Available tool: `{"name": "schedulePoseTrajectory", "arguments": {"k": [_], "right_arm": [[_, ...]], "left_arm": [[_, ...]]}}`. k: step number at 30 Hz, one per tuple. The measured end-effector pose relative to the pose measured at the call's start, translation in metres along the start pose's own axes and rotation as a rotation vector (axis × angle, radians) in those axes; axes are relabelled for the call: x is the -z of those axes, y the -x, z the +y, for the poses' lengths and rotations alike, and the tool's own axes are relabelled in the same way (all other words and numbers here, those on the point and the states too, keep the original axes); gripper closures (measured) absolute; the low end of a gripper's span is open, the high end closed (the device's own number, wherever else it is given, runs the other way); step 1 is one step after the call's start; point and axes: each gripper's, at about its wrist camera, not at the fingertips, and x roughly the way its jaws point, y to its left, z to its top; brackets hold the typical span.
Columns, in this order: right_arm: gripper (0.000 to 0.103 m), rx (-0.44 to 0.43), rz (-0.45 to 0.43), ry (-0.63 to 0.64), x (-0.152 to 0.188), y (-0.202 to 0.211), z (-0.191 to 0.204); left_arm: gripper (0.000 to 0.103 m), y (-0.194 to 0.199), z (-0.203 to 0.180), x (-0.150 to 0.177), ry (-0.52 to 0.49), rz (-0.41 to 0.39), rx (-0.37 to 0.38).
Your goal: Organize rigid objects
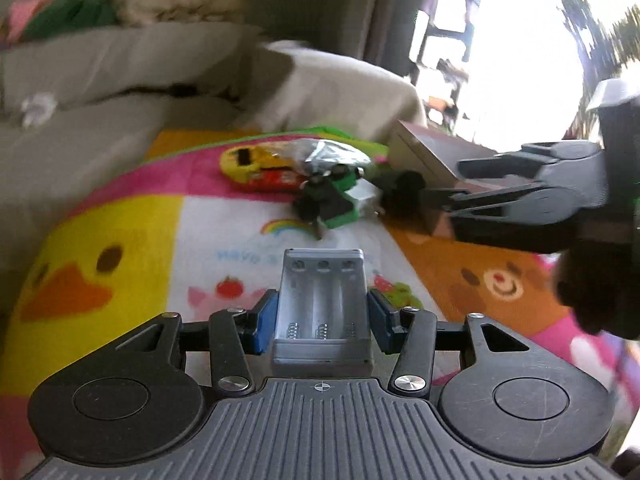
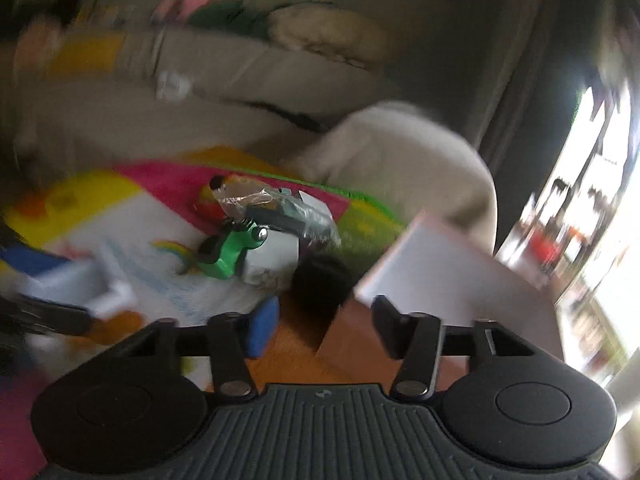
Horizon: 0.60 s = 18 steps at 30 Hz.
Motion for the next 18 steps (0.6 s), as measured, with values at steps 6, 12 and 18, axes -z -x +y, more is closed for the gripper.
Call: {"name": "schedulePoseTrajectory", "arguments": {"k": [6, 12, 18], "right_arm": [[0.069, 0.155, 0.064, 0.310, -0.021, -0.058, 0.031], [0.094, 0.200, 0.120, 0.442, -0.021, -0.084, 0.045], [0.099, 0.118, 0.054, 0.368, -0.008, -0.027, 0.043]], "left_arm": [[0.050, -0.009, 0.015, 0.005, 0.073, -0.015, 0.006], [0.050, -0.011, 0.016, 0.009, 0.081, -0.018, 0.025], [0.050, -0.011, 0.018, 0.008, 0.096, -0.018, 0.032]]}}
